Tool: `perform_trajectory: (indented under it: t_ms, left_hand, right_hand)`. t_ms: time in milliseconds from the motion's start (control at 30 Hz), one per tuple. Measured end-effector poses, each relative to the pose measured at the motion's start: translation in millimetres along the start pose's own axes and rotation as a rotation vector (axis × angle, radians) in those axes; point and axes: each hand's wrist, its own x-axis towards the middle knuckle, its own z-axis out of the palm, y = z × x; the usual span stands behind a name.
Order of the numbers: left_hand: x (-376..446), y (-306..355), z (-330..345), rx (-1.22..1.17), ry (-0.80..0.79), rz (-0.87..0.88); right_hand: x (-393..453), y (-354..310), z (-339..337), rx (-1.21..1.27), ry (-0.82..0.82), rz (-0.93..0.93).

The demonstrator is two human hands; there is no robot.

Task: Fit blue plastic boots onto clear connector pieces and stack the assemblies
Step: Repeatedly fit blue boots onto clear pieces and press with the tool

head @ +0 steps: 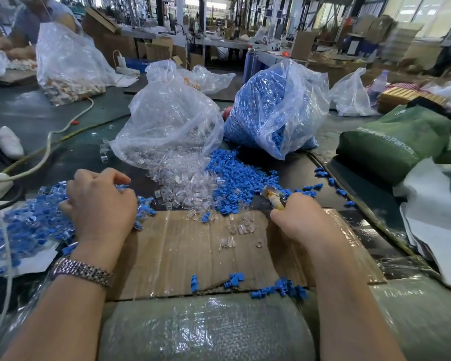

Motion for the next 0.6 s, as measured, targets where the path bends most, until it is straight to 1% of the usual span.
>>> perform_trajectory:
  t_ms: [67, 133, 233, 267, 333, 400, 467, 533, 600]
  left_hand:
    - [-3, 4, 0, 0.047, -0.009, 0.059]
    - [-9, 12, 1, -0.028, -0.054, 0.206]
    - [-23, 25, 4, -0.186, -0.278, 0.406]
    - [-27, 29, 4, -0.215, -0.354, 0.447]
    - [-32, 32, 5, -0.251, -0.453, 0.503]
    - [-33, 32, 7, -0.259, -0.488, 0.529]
    - [-32, 30, 8, -0.245, -0.482, 0.524]
    - [-31, 30, 11, -0.223, -0.473, 0.533]
    - [-33, 31, 16, -0.188, -0.494, 0.576]
  right_hand:
    - [2, 1, 8, -0.059, 0.0, 0.011]
    - [2, -2, 11, -0.095, 0.019, 0.004]
    - [2, -4, 13, -0.182, 0.047, 0.001]
    - [1, -4, 14, -0.203, 0.066, -0.01]
    - [-2, -9, 11, -0.175, 0.131, -0.073]
    - [-5, -15, 9, -0.068, 0.161, -0.209]
    - [-7, -20, 9, 0.061, 0.125, -0.335]
    - [-8, -24, 13, 0.083, 0.089, -0.398]
    - [-5, -28, 20, 0.059, 0.097, -0.429]
